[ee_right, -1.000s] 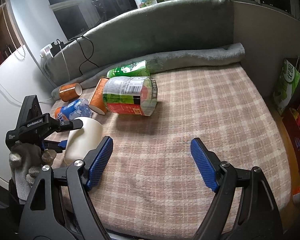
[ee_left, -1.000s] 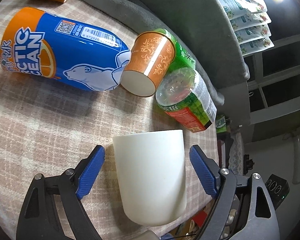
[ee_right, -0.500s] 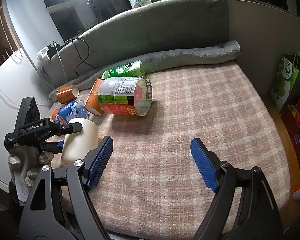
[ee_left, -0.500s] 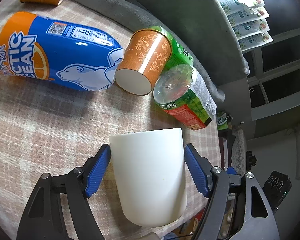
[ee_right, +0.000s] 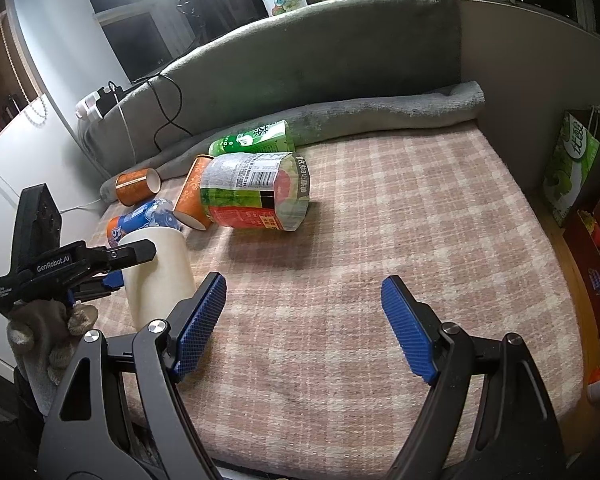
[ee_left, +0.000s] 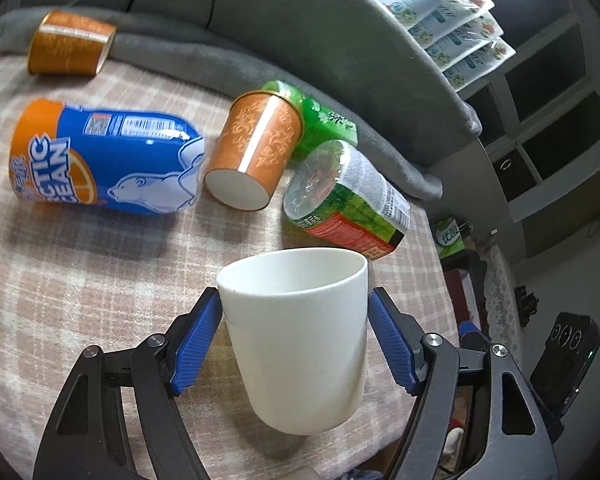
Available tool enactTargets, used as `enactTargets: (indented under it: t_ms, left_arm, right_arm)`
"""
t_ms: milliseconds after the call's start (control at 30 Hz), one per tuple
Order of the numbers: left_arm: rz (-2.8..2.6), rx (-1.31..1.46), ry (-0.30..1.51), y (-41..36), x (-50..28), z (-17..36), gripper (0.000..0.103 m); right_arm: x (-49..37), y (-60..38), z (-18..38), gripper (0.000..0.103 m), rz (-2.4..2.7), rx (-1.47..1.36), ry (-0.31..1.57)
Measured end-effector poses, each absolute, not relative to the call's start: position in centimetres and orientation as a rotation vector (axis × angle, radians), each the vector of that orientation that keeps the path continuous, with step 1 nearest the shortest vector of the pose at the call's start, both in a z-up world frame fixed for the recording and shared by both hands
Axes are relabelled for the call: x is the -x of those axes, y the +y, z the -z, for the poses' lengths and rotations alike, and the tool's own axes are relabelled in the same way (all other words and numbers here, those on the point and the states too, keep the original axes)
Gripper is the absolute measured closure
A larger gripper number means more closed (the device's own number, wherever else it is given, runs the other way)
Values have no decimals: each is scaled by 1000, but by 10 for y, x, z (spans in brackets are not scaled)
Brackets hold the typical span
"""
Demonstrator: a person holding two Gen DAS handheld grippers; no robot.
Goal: Flip cup upright
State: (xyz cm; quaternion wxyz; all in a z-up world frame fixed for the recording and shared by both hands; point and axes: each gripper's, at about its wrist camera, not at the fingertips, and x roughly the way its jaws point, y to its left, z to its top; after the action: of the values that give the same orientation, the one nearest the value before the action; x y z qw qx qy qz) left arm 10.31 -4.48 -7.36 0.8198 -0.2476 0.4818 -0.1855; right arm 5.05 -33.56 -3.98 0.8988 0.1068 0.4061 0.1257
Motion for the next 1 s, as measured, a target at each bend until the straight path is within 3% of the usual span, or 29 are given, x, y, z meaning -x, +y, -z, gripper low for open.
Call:
enactTargets:
  t_ms: [1000]
  left_arm:
    - [271,137,787,-78,-80,51,29]
  right_arm:
    - [-50,-334,39,20,-257,-222,842]
